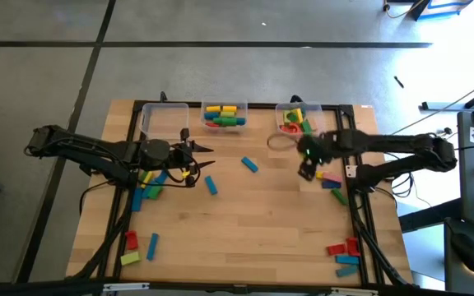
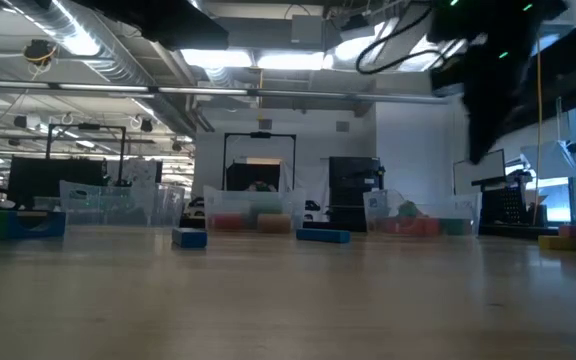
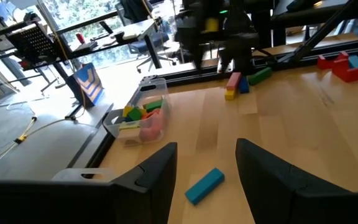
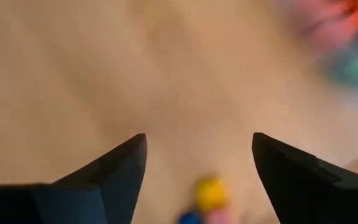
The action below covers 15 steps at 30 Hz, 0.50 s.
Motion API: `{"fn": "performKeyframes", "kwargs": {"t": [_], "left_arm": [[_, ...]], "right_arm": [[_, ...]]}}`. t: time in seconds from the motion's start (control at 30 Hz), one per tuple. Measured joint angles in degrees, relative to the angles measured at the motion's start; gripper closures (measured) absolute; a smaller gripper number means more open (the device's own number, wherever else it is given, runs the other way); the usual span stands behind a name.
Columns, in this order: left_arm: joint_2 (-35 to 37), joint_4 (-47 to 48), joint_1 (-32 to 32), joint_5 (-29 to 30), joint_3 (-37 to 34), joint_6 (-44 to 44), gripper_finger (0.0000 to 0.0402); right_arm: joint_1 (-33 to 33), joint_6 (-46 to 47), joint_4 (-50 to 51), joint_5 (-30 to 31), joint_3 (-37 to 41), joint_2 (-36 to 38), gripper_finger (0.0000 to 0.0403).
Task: Sort blocks by size
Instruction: Put the red arch block into the right transparent bin
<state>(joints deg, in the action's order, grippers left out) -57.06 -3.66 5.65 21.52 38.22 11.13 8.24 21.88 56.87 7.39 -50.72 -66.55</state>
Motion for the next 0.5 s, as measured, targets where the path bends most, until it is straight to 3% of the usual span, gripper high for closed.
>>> {"fn": "performKeyframes", "kwargs": {"t": [0.3, 0.5], "left_arm": [[0.01, -0.41, -0.18, -0.09, 0.00, 0.02, 0.0243], [0.02, -0.42, -0.24, -0.09, 0.00, -0.48, 0.0243]], "right_arm": [[-26.11, 28.92, 5.26, -8.84, 0.00, 0.40, 0.0116], [-37.28, 52.57, 5.30, -10.75, 0.00, 0.40, 0.0116]]}}
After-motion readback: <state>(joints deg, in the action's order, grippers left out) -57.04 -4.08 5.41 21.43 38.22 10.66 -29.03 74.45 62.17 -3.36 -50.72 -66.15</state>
